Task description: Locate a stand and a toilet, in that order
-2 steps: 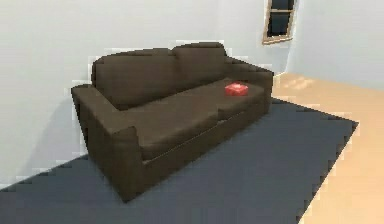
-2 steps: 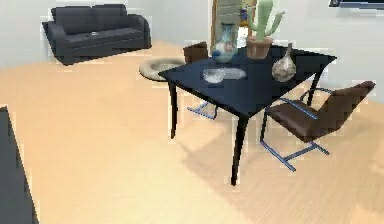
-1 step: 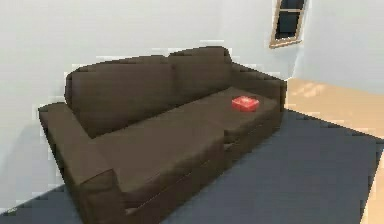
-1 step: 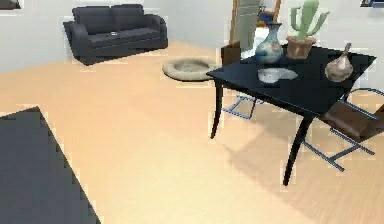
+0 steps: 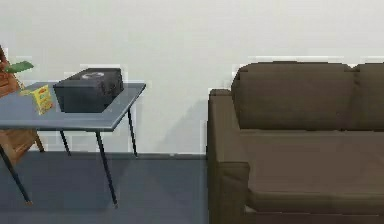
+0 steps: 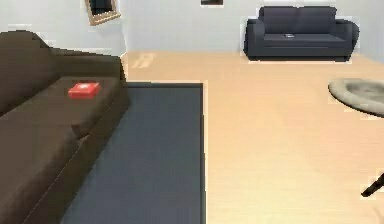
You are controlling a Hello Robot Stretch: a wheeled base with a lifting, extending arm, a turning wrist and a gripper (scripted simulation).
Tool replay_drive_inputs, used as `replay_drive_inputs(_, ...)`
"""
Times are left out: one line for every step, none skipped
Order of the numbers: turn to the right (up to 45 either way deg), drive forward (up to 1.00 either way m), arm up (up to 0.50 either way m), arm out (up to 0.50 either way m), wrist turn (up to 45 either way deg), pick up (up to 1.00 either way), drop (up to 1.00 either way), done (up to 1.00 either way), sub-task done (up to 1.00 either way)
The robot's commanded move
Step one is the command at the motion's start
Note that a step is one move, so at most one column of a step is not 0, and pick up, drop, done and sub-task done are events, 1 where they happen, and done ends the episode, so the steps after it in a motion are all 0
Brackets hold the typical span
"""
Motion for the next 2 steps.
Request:
replay_drive_inputs(-42.0, 0.00, 0.00, 0.00, 0.0, 0.00, 0.00, 0.00, 0.00)
replay_drive_inputs(0.0, 0.60, 0.00, 0.00, 0.0, 0.00, 0.00, 0.00, 0.00)
